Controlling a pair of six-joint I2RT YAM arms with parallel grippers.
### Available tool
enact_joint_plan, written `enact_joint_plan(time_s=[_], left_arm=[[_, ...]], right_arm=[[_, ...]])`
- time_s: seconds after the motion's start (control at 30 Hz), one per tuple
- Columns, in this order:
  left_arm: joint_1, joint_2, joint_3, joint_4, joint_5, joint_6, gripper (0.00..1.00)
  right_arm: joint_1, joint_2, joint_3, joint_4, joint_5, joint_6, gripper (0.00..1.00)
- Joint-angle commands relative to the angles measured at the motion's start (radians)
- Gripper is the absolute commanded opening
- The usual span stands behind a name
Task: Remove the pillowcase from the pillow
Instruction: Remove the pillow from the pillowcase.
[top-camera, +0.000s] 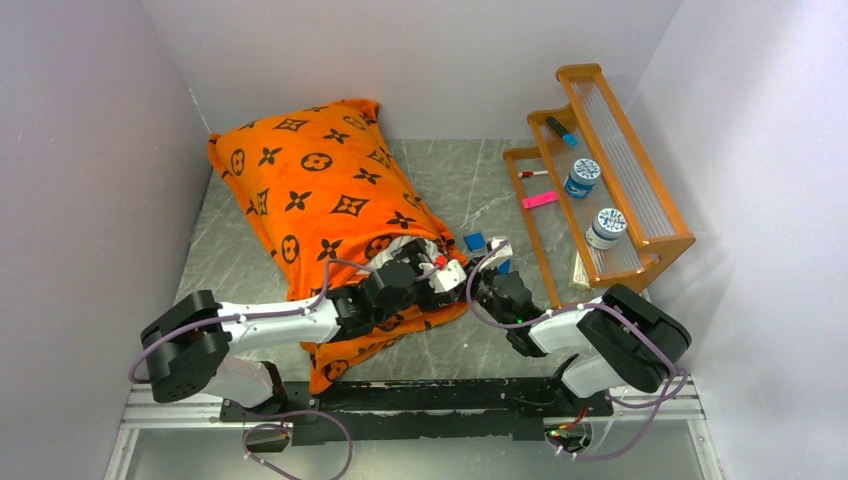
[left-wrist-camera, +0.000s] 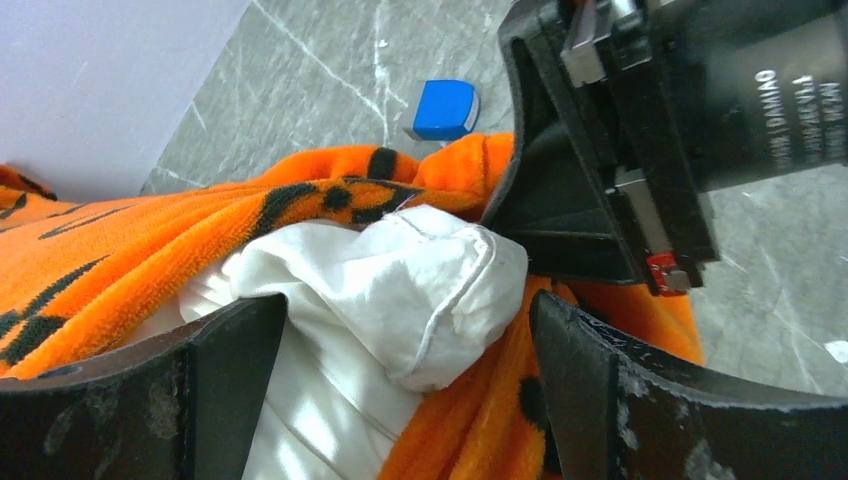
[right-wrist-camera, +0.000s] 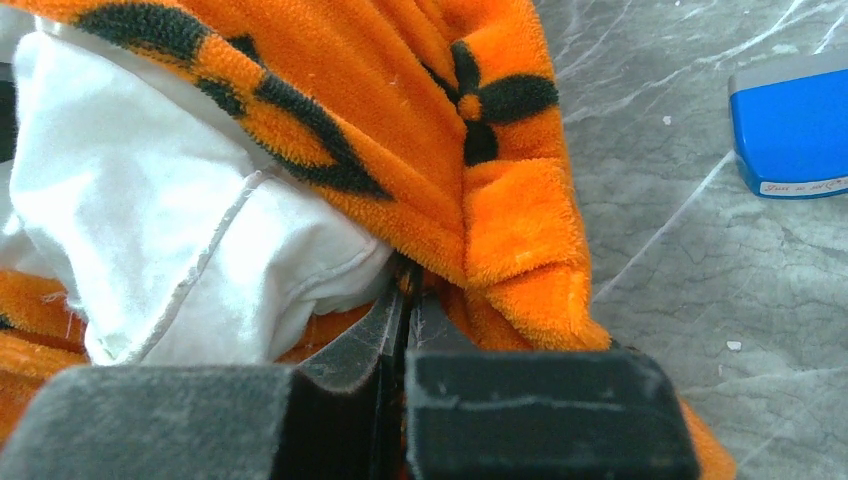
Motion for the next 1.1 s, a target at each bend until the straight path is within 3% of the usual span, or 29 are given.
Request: enact_joint_plan(time_s=[0.0, 0.23, 0.37, 0.53, 0.7, 0.9, 1.07], left_arm=[[-0.002, 0.044, 0.044, 0.082, -0.094, 0.014, 0.96], [-0.002, 0.150, 0.084, 0.085, -0.168, -0.005, 0.87], [0.009, 0.177, 0.105, 0.129, -0.208, -0.022, 0.74], [0.044, 0.207, 0.154, 0.140, -0.230, -0.070, 0.48], [0.069, 0.222, 0.196, 0.119, -0.216, -0.089, 0.07], [0.109, 0.169, 0.256, 0.046, -0.201, -0.170, 0.05], [0.248, 0.099, 0.326, -0.051, -0.038, -0.323, 0.05]], right_arm=[[0.006, -0.012, -0.047, -0.091, -0.023, -0.010, 0.00], [0.006, -0.021, -0.051, -0.088, -0.028, -0.014, 0.00], [0.006, -0.019, -0.052, -0.081, -0.035, -0.015, 0.00], [0.006, -0.020, -0.054, -0.075, -0.044, -0.018, 0.00], [0.006, -0.035, -0.056, -0.089, -0.032, -0.029, 0.00], [0.006, -0.044, -0.062, -0.095, -0.027, -0.045, 0.00], [0.006, -0.042, -0.067, -0.109, 0.007, -0.035, 0.00]])
